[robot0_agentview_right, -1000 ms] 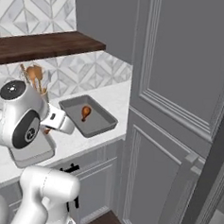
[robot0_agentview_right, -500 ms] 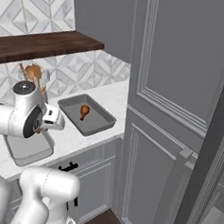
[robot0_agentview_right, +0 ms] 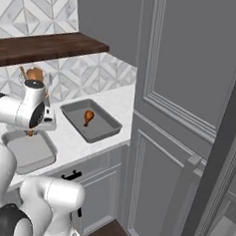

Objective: Place one lemon wedge and one chicken drumstick in each tupperware on the nearby counter, to pack two identical lunches.

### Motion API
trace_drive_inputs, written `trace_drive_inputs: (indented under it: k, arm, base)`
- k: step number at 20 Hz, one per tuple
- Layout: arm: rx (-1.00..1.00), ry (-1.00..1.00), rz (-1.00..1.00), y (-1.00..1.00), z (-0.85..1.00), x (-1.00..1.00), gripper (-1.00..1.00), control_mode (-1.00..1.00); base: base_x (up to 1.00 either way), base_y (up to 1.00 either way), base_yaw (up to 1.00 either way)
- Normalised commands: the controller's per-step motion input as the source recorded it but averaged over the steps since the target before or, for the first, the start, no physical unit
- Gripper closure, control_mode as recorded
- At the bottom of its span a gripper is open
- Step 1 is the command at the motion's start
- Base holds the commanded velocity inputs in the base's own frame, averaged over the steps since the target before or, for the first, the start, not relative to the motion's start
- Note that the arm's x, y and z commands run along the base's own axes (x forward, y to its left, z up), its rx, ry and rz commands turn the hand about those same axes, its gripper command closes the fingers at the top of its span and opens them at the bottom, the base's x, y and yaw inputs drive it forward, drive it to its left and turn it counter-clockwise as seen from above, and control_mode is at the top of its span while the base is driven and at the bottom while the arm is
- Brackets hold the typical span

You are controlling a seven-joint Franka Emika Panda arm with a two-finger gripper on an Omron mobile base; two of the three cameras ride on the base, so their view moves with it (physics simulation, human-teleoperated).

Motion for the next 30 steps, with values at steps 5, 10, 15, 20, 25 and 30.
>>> trace_drive_inputs:
  k: [5,10,15,20,25,30]
  arm:
    - [-0.02,0.05,0.23,0.7,-0.69,0.12,1.0,-1.0]
    - [0.0,0.14,0.16,0.14,-0.39,0.44,1.0,-1.0]
    - [-0.04,0.05,0.12,0.47,-0.63,0.38,1.0,-1.0]
    - [-0.06,0.0,0.03,0.42,-0.45,0.36,1.0,-1.0]
    - [-0.02,0.0,0.0,0.05,-0.33,0.36,1.0,-1.0]
    - [-0.07,-0.02,0.0,0.19,-0.49,0.22,1.0,-1.0]
  base:
    - [0.0,0.0,0.0]
    - [0.0,0.0,0.0]
    - [0.0,0.0,0.0]
    - [0.0,0.0,0.0]
    - [0.0,0.0,0.0]
    - [0.0,0.0,0.0]
